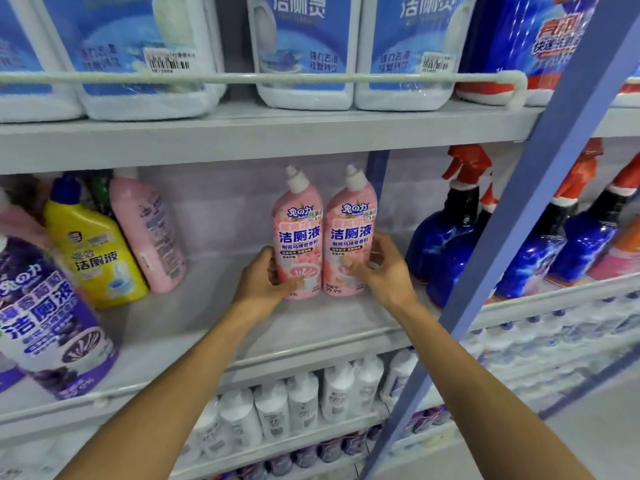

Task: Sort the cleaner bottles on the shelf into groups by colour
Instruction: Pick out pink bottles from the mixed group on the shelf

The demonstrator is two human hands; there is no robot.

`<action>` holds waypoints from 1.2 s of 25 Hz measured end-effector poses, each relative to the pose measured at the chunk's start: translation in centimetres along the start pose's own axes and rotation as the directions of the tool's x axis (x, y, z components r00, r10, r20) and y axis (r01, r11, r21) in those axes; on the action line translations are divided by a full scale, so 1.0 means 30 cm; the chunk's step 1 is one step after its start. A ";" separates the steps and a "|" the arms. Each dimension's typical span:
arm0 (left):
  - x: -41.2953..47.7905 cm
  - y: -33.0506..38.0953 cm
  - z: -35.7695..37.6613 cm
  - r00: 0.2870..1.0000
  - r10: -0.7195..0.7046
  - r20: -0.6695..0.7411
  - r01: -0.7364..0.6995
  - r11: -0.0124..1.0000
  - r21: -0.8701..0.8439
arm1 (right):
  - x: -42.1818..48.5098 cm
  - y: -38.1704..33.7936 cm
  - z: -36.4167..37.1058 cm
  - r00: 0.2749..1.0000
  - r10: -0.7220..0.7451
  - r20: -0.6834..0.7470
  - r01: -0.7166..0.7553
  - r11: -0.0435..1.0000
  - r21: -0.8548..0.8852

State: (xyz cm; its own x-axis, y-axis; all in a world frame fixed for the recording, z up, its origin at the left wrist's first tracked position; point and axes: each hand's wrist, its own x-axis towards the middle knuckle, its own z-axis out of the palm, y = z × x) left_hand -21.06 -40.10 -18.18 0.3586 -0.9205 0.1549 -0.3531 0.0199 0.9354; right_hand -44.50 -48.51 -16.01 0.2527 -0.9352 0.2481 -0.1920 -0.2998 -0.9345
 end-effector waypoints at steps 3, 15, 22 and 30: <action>0.036 -0.012 0.009 0.999 0.041 -0.030 -0.041 0.999 -0.020 | 0.037 0.007 0.002 0.998 0.015 0.058 -0.016 1.000 0.019; 0.126 -0.002 0.032 0.982 0.030 -0.184 -0.038 0.999 -0.039 | 0.225 0.066 0.077 0.986 0.034 0.161 -0.079 0.956 0.282; 0.180 -0.032 0.055 0.963 0.064 -0.261 -0.078 0.996 -0.047 | 0.274 0.095 0.119 0.993 -0.028 0.117 -0.014 0.938 0.346; 0.232 -0.071 0.050 0.952 0.084 -0.296 -0.103 0.993 -0.049 | 0.299 0.097 0.124 0.991 0.002 0.130 -0.045 0.942 0.334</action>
State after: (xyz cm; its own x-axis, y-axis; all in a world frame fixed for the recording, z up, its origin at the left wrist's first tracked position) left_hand -19.09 -47.14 -19.57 0.5671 -0.7590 0.3199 -0.3450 0.1338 0.9290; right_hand -39.27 -57.08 -17.46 0.3739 -0.9031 0.2111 0.1240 -0.1769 -0.9764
